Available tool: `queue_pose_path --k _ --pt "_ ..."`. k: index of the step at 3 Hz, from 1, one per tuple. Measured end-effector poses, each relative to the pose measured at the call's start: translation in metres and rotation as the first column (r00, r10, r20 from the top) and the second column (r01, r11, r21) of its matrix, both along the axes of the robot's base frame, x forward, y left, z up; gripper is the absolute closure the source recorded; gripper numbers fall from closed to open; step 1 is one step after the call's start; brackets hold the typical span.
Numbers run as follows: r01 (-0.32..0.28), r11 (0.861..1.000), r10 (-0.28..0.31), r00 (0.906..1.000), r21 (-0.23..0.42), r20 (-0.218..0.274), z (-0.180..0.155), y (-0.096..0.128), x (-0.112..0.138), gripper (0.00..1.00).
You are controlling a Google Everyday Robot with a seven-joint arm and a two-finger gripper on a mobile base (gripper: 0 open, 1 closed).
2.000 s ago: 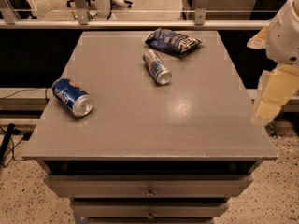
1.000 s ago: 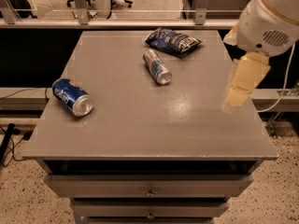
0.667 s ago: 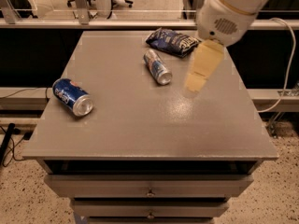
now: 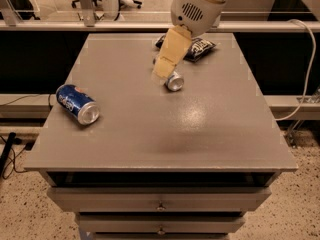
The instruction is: Pick pepsi can
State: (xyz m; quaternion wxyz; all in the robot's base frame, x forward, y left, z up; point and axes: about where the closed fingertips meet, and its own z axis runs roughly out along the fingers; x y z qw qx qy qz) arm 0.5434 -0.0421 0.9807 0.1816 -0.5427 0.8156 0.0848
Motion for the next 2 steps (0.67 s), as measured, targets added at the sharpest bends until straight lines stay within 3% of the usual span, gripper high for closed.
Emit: queue_pose_path --k 1,2 --pt "0.059 0.997 -0.058 0.9983 0.051 -0.009 -0.01 0.025 0.016 0.0" --pt "0.185 0.974 -0.179 0.982 0.132 -0.061 -0.042 0.098 0.063 0.0"
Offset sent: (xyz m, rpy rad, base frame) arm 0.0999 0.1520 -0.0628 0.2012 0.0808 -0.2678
